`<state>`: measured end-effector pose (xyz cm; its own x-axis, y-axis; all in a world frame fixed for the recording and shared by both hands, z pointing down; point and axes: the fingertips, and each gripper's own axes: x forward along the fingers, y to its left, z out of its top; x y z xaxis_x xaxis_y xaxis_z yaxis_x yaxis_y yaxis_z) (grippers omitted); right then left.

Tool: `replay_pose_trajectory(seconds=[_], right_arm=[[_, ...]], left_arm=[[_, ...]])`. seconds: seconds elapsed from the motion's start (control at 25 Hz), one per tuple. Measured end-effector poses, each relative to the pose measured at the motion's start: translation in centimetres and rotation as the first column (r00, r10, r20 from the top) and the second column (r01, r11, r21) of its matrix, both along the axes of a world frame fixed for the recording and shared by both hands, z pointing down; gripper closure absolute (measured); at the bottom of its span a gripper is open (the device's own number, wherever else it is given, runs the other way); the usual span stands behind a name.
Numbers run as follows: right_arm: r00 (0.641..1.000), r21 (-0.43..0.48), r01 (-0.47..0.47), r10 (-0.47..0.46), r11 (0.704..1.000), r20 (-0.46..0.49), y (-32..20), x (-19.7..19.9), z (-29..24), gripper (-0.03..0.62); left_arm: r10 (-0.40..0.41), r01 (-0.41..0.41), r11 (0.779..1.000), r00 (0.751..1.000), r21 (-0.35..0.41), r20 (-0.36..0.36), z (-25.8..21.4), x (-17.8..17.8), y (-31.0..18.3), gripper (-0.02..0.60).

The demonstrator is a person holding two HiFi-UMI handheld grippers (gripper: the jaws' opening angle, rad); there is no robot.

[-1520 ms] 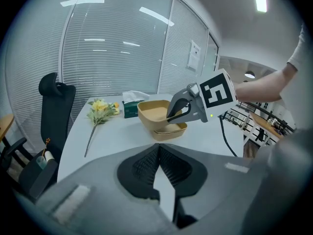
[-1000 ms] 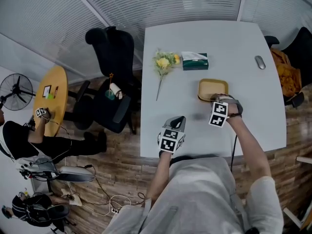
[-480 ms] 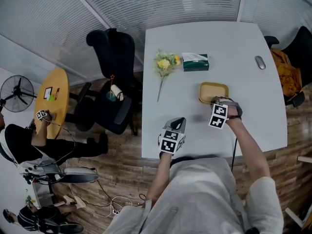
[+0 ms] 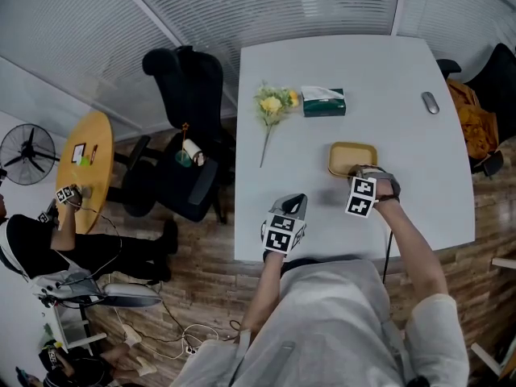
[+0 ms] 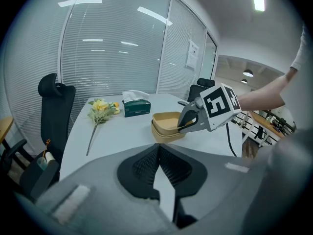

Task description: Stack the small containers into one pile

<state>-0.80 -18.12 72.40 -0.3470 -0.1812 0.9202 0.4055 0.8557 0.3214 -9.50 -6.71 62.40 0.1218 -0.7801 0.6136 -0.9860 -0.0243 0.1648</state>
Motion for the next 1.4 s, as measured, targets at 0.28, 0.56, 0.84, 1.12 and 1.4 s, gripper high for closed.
replay_pose_trajectory(seconds=[0.28,0.56,0.84,1.12,1.4], right_arm=[[1.000,-0.011,-0.014,0.014,1.000,0.006,-0.2,-0.1,0.3,0.568],[0.999,-0.036,-0.045,0.046,0.998,0.025,0.2,0.1,-0.2,0.554],[0.989,-0.075,-0.126,0.131,0.989,0.063,1.5,1.2,-1.2,0.553],[0.940,-0.127,-0.291,0.308,0.948,0.148,3.0,2.0,-3.3,0.553],[0.790,-0.242,-0.503,0.555,0.830,0.261,4.8,2.9,-6.7,0.553]], left_arm=[[-0.003,0.003,1.000,1.000,0.000,0.006,-0.1,-0.3,0.5,0.575],[-0.002,0.002,1.000,1.000,-0.001,-0.001,0.0,-0.3,0.7,0.575],[0.020,-0.020,1.000,0.999,0.001,-0.026,0.1,0.1,0.7,0.575],[0.119,-0.119,0.993,0.993,-0.010,-0.026,-0.2,0.4,1.0,0.575],[0.230,-0.230,0.973,0.972,0.005,-0.042,-1.6,1.3,0.5,0.575]])
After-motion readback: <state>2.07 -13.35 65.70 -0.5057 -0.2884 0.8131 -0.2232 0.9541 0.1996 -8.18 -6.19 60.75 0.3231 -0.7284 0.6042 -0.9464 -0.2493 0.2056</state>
